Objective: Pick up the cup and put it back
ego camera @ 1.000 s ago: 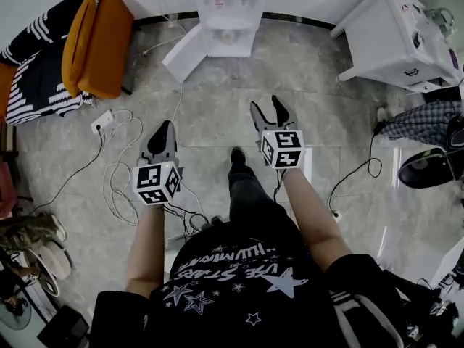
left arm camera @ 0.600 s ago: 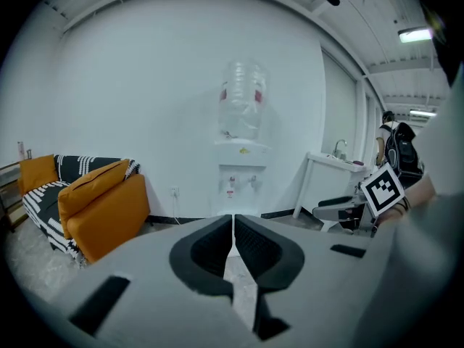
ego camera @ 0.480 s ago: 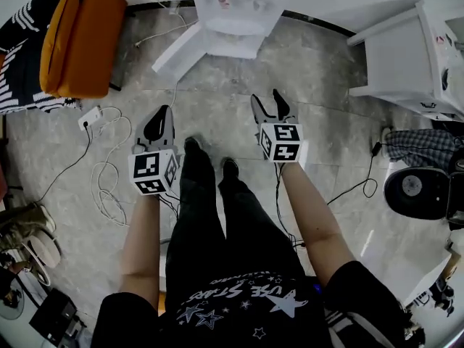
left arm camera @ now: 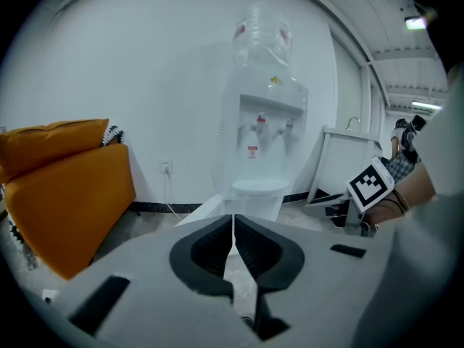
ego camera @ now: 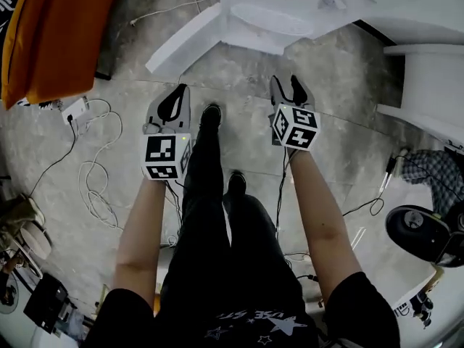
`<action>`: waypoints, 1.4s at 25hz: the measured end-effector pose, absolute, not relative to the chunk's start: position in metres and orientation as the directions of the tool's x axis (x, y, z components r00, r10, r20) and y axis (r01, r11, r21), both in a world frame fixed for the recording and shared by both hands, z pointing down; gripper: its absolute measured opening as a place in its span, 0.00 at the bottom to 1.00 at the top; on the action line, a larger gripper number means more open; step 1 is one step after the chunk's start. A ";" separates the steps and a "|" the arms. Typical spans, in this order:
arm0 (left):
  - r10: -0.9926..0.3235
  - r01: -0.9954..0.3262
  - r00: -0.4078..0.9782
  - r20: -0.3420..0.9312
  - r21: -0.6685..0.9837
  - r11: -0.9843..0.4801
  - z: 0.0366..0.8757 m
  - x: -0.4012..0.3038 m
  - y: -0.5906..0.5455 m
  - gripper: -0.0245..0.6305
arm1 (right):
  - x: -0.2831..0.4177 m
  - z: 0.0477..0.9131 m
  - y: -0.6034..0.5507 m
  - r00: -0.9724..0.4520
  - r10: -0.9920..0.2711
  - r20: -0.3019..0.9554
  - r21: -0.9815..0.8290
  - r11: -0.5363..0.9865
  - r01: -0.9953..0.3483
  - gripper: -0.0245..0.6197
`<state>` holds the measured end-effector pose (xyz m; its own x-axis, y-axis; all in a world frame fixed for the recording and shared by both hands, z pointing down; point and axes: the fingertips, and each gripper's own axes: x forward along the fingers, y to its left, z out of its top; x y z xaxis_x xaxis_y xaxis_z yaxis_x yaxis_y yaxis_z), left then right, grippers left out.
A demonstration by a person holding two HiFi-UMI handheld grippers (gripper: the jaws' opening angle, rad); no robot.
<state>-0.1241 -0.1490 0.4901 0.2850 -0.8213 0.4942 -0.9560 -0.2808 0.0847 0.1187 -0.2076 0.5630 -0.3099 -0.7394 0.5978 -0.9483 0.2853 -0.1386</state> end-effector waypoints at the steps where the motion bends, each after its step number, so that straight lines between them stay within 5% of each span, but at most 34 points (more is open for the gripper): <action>1: -0.816 -0.951 0.301 0.494 0.085 -0.299 0.509 -0.122 -0.160 0.07 | 0.115 0.584 -0.221 -0.303 -0.738 0.603 -0.133 0.282 -0.950 0.39; 18: -0.776 -0.898 0.430 0.462 0.127 -0.422 0.738 -0.101 -0.276 0.07 | 0.085 0.870 -0.395 -0.221 -0.709 0.669 -0.028 0.274 -0.961 0.33; 26: -0.782 -0.892 0.446 0.435 0.142 -0.430 0.758 -0.103 -0.288 0.07 | 0.084 0.896 -0.431 -0.190 -0.718 0.670 -0.026 0.234 -0.972 0.20; 27: -0.782 -0.891 0.447 0.434 0.142 -0.431 0.758 -0.103 -0.290 0.06 | 0.085 0.898 -0.431 -0.176 -0.705 0.687 -0.012 0.231 -0.973 0.13; 35: -0.772 -0.888 0.451 0.448 0.142 -0.436 0.737 -0.102 -0.279 0.06 | 0.081 0.859 -0.417 -0.200 -0.690 0.696 -0.024 0.256 -0.966 0.10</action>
<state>-0.1017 -0.2786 0.7366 0.4508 -0.7719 0.4482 -0.8885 -0.4364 0.1420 0.0810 -0.4168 0.8588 -0.1999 -0.6898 0.6959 -0.9663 0.2562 -0.0237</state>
